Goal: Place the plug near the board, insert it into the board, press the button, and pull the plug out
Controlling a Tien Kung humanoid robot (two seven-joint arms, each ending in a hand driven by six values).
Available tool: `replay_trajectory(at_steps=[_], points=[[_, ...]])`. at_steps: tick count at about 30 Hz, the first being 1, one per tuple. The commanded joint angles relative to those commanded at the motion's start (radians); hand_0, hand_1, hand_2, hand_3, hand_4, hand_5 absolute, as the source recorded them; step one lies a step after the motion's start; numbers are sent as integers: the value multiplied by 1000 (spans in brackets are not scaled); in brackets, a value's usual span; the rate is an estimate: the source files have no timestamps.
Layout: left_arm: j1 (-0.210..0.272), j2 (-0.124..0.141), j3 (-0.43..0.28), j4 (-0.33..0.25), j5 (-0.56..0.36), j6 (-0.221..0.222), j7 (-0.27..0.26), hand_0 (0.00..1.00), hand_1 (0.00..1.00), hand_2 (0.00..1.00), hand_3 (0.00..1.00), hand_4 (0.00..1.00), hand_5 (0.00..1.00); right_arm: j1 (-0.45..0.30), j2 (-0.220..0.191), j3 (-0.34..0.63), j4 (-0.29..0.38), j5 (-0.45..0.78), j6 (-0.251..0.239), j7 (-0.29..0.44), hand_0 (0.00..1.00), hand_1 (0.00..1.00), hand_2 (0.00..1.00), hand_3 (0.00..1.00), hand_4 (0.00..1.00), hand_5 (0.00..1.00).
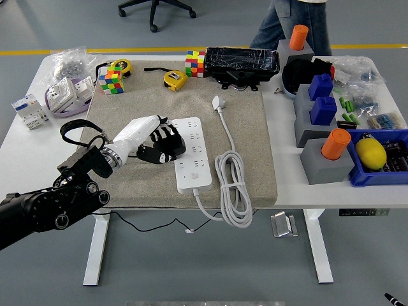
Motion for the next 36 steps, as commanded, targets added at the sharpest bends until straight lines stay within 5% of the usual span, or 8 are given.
replay_trajectory(at_steps=[13, 22, 23, 28, 29, 36], points=[[-7, -1, 14, 17, 1, 13, 4, 415, 392, 488, 549, 754, 2, 0, -2, 4, 1, -1, 0, 0, 613, 669, 640, 566, 981, 589], [-7, 0, 14, 18, 1, -20, 17, 473, 479, 566, 576, 817, 2, -1, -2, 6, 1, -1, 0, 0, 613, 669, 640, 567, 982, 587], [-7, 0, 14, 19, -1, -22, 17, 581, 620, 632, 657, 998, 102, -1, -2, 7, 1, -1, 0, 0, 613, 669, 640, 566, 982, 586], [-5, -2, 11, 18, -15, -20, 4, 581, 620, 632, 657, 998, 102, -1, 0, 8, 1, -1, 1, 0, 613, 669, 640, 566, 982, 586], [-4, -2, 10, 18, -19, -18, 0, 627, 662, 705, 736, 998, 222, -1, 0, 7, 1, -1, 1, 0, 613, 669, 640, 566, 982, 587], [3, -2, -7, 10, -32, -13, -11, 636, 667, 708, 739, 998, 244, -4, 1, 6, 1, -1, 1, 0, 613, 669, 640, 566, 982, 586]])
